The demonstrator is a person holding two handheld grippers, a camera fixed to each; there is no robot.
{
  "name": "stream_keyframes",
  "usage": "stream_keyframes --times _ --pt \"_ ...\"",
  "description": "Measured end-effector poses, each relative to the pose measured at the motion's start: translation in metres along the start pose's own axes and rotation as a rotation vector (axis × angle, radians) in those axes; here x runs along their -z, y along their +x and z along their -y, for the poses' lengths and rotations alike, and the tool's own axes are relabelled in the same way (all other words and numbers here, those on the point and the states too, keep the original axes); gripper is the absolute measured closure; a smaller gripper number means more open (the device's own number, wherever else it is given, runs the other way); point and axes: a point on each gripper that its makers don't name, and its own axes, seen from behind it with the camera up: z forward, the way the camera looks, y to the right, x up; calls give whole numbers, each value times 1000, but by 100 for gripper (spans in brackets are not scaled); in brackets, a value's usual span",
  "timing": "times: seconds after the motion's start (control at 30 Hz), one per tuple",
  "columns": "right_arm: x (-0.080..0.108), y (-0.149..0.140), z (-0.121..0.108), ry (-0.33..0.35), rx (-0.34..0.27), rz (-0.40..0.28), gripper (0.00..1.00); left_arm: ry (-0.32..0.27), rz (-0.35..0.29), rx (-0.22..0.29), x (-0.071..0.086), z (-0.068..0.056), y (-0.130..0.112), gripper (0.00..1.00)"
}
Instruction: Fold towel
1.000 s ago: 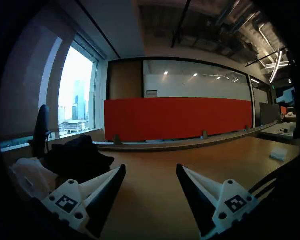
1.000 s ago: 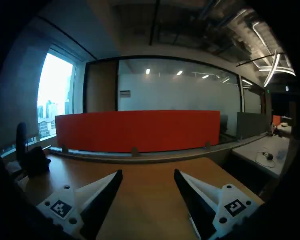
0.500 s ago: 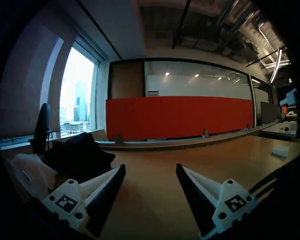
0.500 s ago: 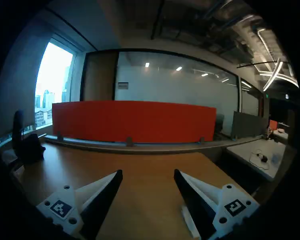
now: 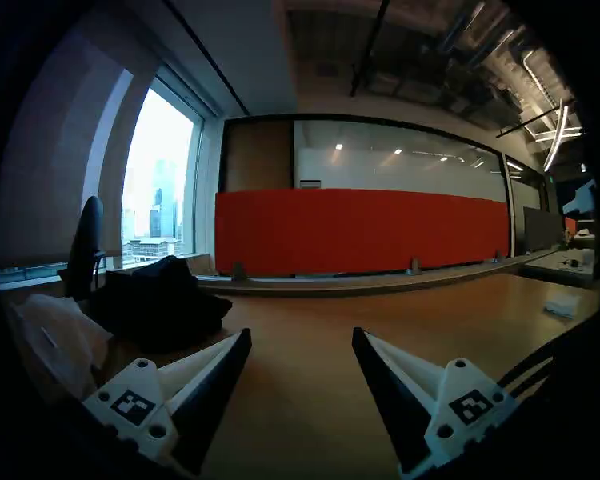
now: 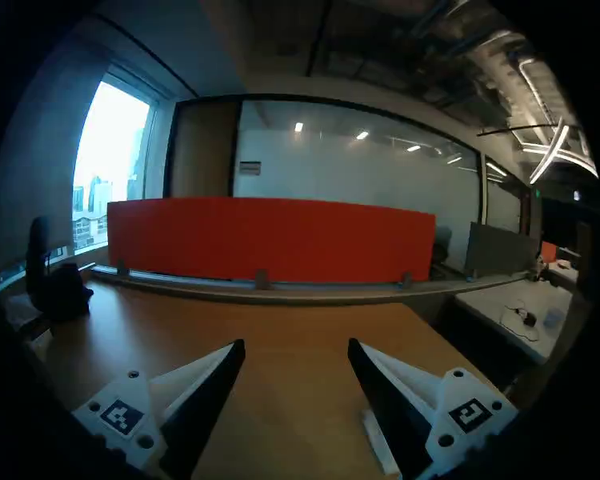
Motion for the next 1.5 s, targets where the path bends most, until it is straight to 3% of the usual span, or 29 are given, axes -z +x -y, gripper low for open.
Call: stream_keyframes --times 0.9,1.2,1.5 --pt "-3 -1 -5 -1 -46 0 0 3 6 0 -4 1 -3 7" --pt "-7 13 -10 2 -50 -60 0 3 6 -1 -4 1 -5 7" --pt "-14 17 -13 27 -115 -137 0 3 5 -1 -5 1 -6 6"
